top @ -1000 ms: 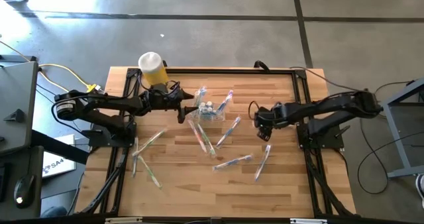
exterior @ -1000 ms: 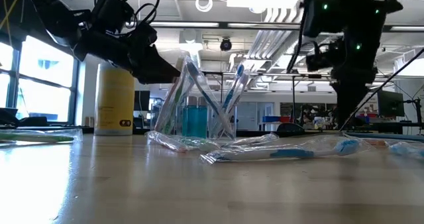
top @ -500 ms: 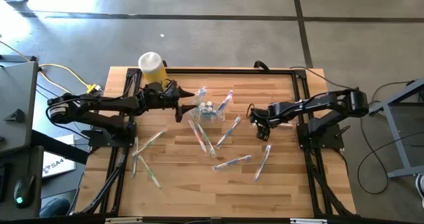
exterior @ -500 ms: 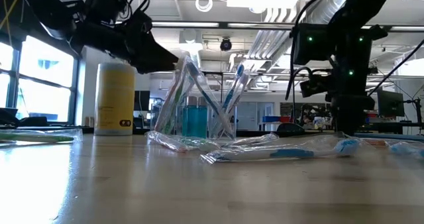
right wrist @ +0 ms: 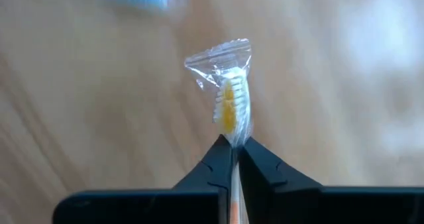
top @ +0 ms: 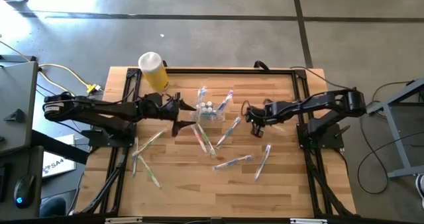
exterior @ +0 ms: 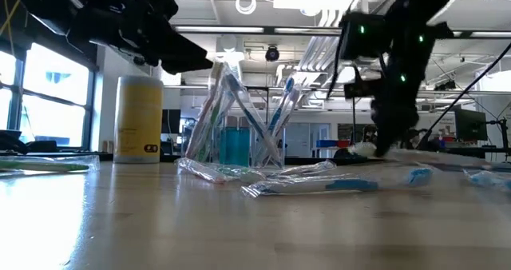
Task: Pick & Place toothbrushing station
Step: Put the orange toothbrush into the transparent organizer
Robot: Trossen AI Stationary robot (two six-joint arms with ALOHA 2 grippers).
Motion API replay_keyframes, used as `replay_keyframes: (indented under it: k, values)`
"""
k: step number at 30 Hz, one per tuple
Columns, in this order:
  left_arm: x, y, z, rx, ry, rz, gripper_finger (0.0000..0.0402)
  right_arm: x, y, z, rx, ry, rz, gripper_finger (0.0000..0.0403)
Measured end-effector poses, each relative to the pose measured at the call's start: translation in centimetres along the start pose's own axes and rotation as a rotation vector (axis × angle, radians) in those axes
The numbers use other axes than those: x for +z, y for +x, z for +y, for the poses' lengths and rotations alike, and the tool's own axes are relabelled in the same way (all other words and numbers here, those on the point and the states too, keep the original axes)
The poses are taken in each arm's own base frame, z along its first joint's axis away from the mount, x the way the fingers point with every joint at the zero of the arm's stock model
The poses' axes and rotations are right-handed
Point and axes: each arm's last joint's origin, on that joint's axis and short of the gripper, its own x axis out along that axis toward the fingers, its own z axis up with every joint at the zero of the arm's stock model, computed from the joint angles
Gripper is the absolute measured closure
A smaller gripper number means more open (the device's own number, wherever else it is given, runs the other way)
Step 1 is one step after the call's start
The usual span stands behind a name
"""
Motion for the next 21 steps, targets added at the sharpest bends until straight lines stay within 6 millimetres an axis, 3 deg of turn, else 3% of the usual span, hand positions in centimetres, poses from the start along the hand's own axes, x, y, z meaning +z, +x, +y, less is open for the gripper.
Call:
replay_keyframes:
  k: [4, 11, 15, 21]
  values:
    - [-0.5, 0.1, -0.5, 0.104, 0.028, 0.063, 0.0137, 1.7, -3.0, 0.8, -0.004, -0.037, -0.198, 0.0396]
    - [-0.4, 0.0, -1.8, 0.259, 0.16, 0.1, 0.0137, 3.8, -8.6, 2.5, 0.133, -0.129, -0.823, 0.0397]
    - [-0.2, -0.2, -2.4, 0.239, 0.187, 0.089, 0.0137, 3.7, -9.4, 2.9, 0.236, -0.188, -1.148, 0.0398]
    - [-0.4, -0.3, -2.8, 0.213, 0.148, 0.107, 0.0137, 3.1, -7.9, 1.7, 0.326, -0.205, -1.522, 0.0398]
